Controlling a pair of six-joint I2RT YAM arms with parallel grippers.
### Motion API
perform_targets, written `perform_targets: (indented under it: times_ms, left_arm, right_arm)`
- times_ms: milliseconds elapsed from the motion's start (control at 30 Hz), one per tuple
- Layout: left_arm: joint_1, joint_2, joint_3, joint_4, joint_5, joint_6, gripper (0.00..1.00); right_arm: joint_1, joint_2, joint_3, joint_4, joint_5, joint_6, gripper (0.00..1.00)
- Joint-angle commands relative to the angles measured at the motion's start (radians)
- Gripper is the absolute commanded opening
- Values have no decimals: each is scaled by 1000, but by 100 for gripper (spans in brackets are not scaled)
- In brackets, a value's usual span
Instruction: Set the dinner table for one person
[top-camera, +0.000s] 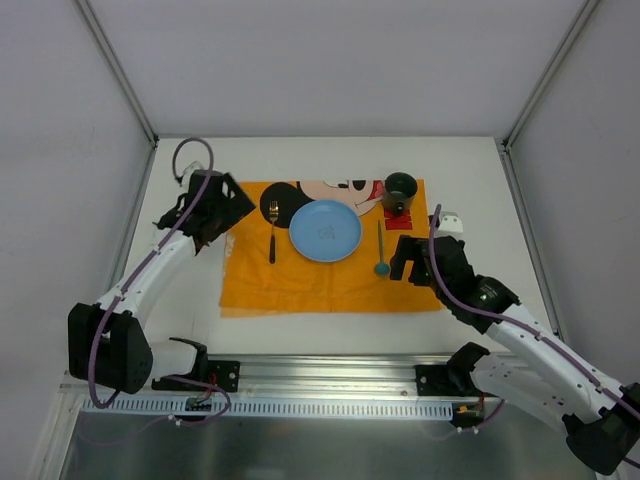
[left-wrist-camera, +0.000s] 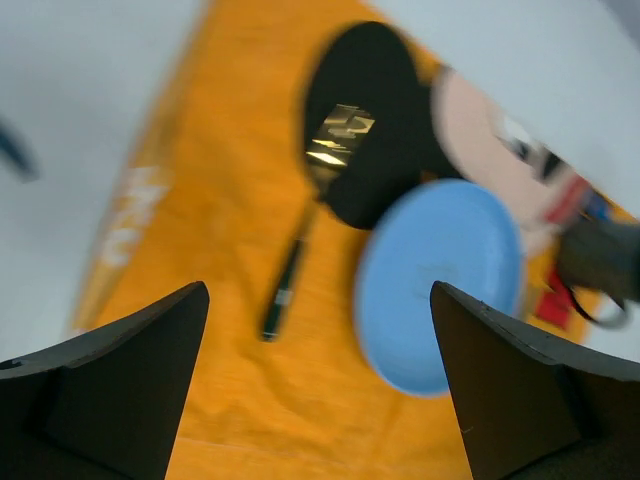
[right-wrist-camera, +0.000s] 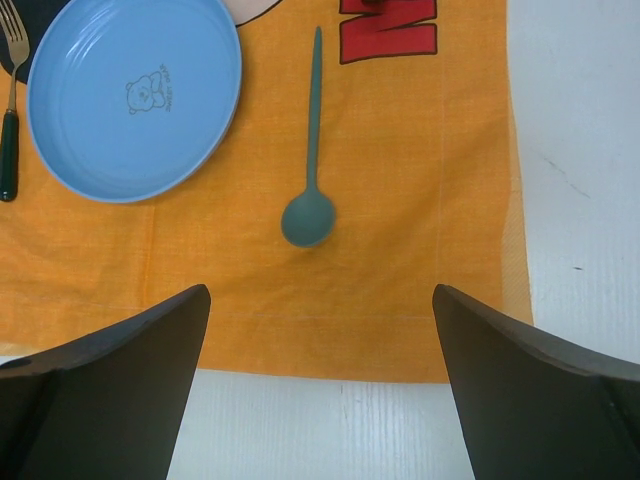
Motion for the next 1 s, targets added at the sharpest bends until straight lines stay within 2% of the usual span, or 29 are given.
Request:
perform_targets:
  times_ms: [0,33,133,267,700,967]
  left_arm:
    - [154,-61,-136,-55,-26,-64,92]
    - [233,-61,-159,-55,-25,-74,92]
    - [339,6,-156,-56,9,-97,92]
    - [421,97,-132,-52,23,-138,92]
    - [524,343,25,-55,-11,-183,89]
    - [562,414,66,-61,-28,-163,88]
  right_arm:
    - [0,15,-14,81,-39,1,100]
    - [0,15,-17,85,-44,1,99]
    - [0,8,-31,96,-51,-1,99]
    - [-1,-21,-63,113,-57,2,99]
    - [0,-63,-137,131,-82,4,100]
    - [-1,-64,-157,143,-80,1,99]
